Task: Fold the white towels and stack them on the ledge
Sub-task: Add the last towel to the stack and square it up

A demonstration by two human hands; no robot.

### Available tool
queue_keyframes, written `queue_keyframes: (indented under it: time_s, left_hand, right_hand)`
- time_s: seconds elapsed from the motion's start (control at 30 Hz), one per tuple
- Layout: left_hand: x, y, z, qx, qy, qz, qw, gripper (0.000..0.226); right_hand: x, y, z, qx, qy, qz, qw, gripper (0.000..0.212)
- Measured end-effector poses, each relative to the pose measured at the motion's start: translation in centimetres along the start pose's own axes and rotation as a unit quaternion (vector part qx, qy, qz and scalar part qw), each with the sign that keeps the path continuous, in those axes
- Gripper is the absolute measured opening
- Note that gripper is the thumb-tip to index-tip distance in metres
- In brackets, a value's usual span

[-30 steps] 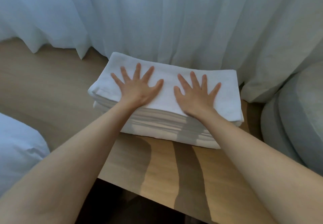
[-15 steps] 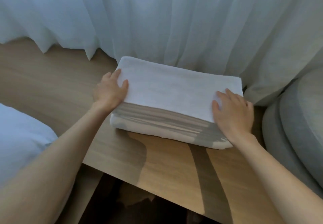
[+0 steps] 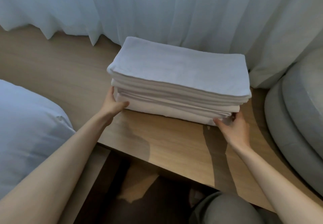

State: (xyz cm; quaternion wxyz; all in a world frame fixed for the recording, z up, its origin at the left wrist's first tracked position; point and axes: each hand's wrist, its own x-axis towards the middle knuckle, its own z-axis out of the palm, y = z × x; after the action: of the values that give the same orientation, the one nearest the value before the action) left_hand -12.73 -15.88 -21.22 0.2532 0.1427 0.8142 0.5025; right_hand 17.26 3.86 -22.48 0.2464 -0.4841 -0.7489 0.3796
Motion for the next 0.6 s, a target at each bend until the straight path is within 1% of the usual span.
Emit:
queue_keyframes:
  time_s: [0.03, 0.1, 0.17, 0.27, 0.33, 0.47, 0.53, 0.6]
  left_hand:
    - [0.3, 0.0, 0.2, 0.000, -0.010, 0.005, 1.000, 0.081]
    - [0.7, 0.0, 0.8, 0.001, -0.005, -0.005, 1.000, 0.079]
    - [1.0, -0.3, 1.5, 0.010, 0.031, -0.011, 0.999, 0.078]
    - [0.8, -0.8, 2.6, 0.059, 0.116, 0.011, 0.991, 0.070]
    - [0.7, -1.0, 3.3, 0.062, 0.154, 0.019, 0.986, 0.068]
    - [0.4, -1.0, 4.0, 0.071, 0.196, 0.038, 0.977, 0.062]
    - [0.3, -0.9, 4.1, 0.072, 0.208, 0.044, 0.975, 0.061]
    - [0.3, -0.9, 4.2, 0.075, 0.211, 0.046, 0.973, 0.062]
  right_hand:
    - [0.4, 0.1, 0.0, -0.011, 0.002, -0.010, 1.000, 0.059]
    - [1.4, 0.3, 0.0, -0.038, 0.005, -0.020, 0.999, 0.059]
    - [2.1, 0.5, 0.1, -0.080, 0.011, -0.024, 0.996, 0.052]
    - [2.4, 0.7, 0.2, -0.146, 0.020, -0.033, 0.989, 0.042]
    - [2.6, 0.8, 0.1, -0.178, 0.011, -0.041, 0.983, 0.038]
    - [2.8, 0.9, -0.5, -0.223, -0.020, -0.048, 0.973, 0.023]
    - [2.7, 0.8, -0.8, -0.238, -0.009, -0.058, 0.970, 0.024]
    - [2.9, 0.6, -0.9, -0.243, -0.007, -0.058, 0.968, 0.020]
